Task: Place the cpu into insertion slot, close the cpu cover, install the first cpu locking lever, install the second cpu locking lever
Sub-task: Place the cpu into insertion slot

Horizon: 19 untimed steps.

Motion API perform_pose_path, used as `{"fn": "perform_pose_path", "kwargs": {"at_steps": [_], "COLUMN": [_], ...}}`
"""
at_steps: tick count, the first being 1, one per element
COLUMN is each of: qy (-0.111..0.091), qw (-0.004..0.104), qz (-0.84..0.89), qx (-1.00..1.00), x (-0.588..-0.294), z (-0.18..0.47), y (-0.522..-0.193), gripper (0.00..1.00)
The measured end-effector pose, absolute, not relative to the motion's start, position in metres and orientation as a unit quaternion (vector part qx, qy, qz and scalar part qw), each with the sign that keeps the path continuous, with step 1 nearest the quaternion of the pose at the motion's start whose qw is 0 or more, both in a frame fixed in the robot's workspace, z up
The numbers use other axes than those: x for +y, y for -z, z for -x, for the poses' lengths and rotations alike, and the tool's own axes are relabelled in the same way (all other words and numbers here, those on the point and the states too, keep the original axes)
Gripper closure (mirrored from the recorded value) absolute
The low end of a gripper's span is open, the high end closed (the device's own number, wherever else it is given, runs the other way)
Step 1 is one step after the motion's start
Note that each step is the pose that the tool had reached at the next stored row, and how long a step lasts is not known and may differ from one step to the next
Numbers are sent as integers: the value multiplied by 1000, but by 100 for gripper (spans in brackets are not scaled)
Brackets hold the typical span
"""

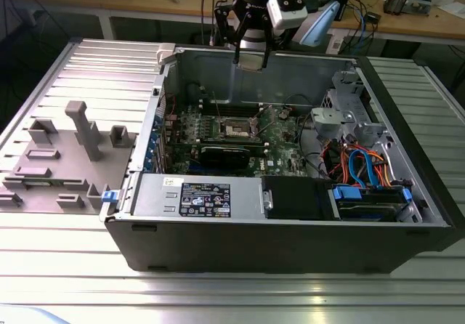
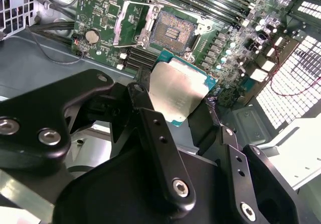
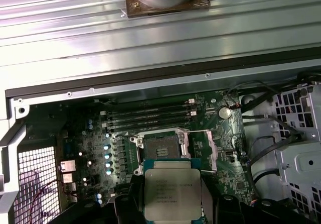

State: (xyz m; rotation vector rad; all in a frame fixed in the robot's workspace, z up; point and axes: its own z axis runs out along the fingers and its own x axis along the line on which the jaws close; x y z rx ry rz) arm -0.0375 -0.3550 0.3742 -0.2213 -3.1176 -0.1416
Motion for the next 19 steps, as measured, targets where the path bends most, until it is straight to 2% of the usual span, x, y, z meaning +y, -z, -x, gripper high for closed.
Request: {"fn": "perform_pose_path", "kwargs": {"at_steps": [19], "qy": [45], "qw": [5], "qz": [109], "qx": [-993], "x": [-355], "z": [38], "y": [-374], "gripper": [46]}}
